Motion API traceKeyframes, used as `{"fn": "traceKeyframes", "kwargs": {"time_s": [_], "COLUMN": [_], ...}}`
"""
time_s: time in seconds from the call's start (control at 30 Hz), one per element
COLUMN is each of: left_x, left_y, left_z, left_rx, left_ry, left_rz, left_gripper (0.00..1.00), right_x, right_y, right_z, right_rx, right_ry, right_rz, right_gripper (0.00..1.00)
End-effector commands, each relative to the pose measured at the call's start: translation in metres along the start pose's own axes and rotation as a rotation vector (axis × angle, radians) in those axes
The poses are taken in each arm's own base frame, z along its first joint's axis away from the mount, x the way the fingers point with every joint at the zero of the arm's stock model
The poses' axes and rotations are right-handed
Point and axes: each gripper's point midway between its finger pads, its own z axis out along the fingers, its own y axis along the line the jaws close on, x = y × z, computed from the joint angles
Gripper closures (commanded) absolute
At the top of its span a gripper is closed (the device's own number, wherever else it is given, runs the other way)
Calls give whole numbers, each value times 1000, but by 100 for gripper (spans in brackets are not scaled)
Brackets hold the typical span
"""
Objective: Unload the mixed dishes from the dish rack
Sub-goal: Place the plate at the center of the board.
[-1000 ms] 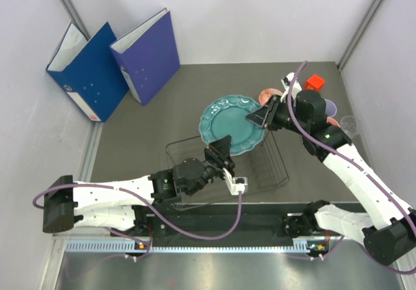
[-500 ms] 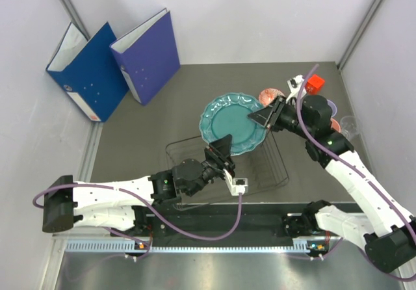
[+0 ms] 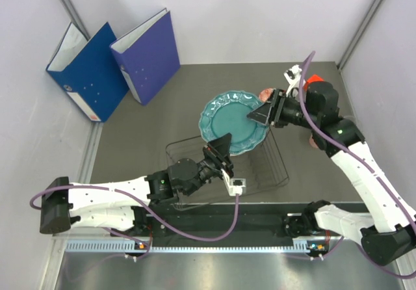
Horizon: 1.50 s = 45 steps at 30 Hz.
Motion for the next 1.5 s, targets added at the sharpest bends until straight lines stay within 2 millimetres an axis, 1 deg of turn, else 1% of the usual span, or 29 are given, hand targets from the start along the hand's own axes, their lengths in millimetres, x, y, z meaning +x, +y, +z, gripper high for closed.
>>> {"fn": "traceKeyframes", "kwargs": {"time_s": [0.0, 0.03, 0.1, 0.13, 0.17, 0.27, 0.3, 0.37, 0.47, 0.5, 0.57, 0.63, 0.7, 0.8, 0.83, 0.9, 0.93, 1.0, 1.03, 1.1, 1.13, 1.17, 1.23, 1.33, 1.4, 1.43, 1.47], "left_x": [-7, -7, -7, -7, -7, -9, -9, -10, -12, -12, -13, -12, -12, -13, -13, -12, -12, -11, -11, -10, -7, -5, 0, 3, 7, 9, 20], "left_y": [58, 56, 52, 50, 51, 52, 52, 52, 49, 49, 49, 48, 48, 51, 51, 58, 58, 64, 66, 73, 72, 74, 82, 88, 98, 110, 115], "left_z": [-10, -10, -10, -10, -10, -11, -11, -11, -11, -11, -12, -11, -12, -12, -11, -12, -11, -13, -12, -13, -12, -13, -14, -15, -18, -21, -23], "left_rx": [-182, -178, -166, -161, -164, -165, -165, -165, -161, -161, -164, -162, -162, -181, -186, -215, -220, -247, -254, -284, -286, -296, -342, -380, -420, -477, -510], "left_ry": [-36, -37, -38, -38, -40, -50, -50, -55, -62, -62, -67, -65, -67, -69, -71, -65, -64, -64, -64, -59, -40, -28, 2, 16, 27, 19, 60], "left_rz": [-41, -38, -33, -31, -32, -33, -35, -33, -33, -32, -37, -34, -38, -51, -63, -83, -94, -117, -126, -145, -152, -160, -186, -205, -243, -316, -362], "left_gripper": [100, 100, 100, 100, 100, 100, 100, 100, 100, 100, 100, 100, 100, 100, 98, 93, 89, 83, 75, 63, 31, 1, 1, 1, 1, 1, 1], "right_x": [-11, -10, -14, -13, -14, -8, -7, -4, 2, 6, 10, 13, 15, 17, 17, 14, 15, 11, 10, 6, 5, 3, 1, -4, -15, -20, -34], "right_y": [13, 9, 7, 4, 4, -1, -3, -5, -9, -13, -11, -8, -4, 9, 13, 21, 27, 36, 39, 44, 45, 47, 49, 52, 57, 60, 62], "right_z": [-17, -18, -19, -19, -19, -14, -12, -9, -5, -1, 0, 2, 3, 2, 1, -2, -5, -8, -10, -13, -14, -15, -18, -21, -24, -26, -26], "right_rx": [4, 24, 39, 52, 51, 54, 56, 55, 49, 54, 31, 2, -31, -115, -135, -172, -204, -242, -257, -268, -268, -272, -278, -285, -303, -318, -335], "right_ry": [9, 20, 16, 26, 27, 66, 74, 87, 115, 134, 147, 156, 161, 162, 160, 144, 150, 130, 127, 113, 106, 98, 87, 66, 27, 12, -36], "right_rz": [-61, -52, -52, -44, -48, -38, -33, -27, -17, -5, -7, 3, 9, 21, 26, 31, 39, 43, 46, 41, 39, 36, 40, 42, 52, 51, 39], "right_gripper": [53, 57, 62, 67, 67, 67, 73, 79, 80, 80, 86, 98, 100, 100, 100, 100, 100, 100, 100, 100, 100, 100, 100, 100, 100, 100, 100]}}
